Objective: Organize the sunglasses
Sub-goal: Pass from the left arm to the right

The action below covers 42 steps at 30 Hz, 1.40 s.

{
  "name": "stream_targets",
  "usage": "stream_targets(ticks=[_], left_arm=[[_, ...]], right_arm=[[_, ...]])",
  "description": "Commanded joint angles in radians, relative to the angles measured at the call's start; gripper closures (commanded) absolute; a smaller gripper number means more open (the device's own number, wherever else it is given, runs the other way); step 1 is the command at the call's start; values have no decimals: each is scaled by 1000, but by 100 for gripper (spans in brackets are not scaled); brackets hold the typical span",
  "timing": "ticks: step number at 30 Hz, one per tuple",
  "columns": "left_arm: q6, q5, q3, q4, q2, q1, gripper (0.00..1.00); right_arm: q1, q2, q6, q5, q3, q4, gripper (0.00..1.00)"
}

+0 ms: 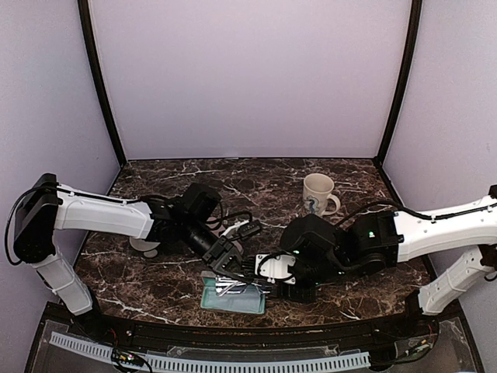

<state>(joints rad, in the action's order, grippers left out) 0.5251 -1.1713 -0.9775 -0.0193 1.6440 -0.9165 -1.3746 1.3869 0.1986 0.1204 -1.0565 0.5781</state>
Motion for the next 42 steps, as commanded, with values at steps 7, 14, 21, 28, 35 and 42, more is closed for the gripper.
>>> stream_targets(ticks=[7,14,21,28,35,42], left_arm=[[68,-22,52,105,-17,3,83],[144,2,120,213,-36,22,83],[297,129,234,353,-122,81,84],[361,441,267,284,-286,88,83],[386,701,315,273,-398,88,83],[477,885,385,436,-450,87,83]], right_arm=[[-1,21,-47,67,-12,-39,40],[0,9,-70,99,4,-50,24],[9,-13,-128,111,14,-64,17],[25,-13,-302,137,8,-158,15],[62,48,-581,247,-20,-290,15],[63,124,-688,202,-39,-424,16]])
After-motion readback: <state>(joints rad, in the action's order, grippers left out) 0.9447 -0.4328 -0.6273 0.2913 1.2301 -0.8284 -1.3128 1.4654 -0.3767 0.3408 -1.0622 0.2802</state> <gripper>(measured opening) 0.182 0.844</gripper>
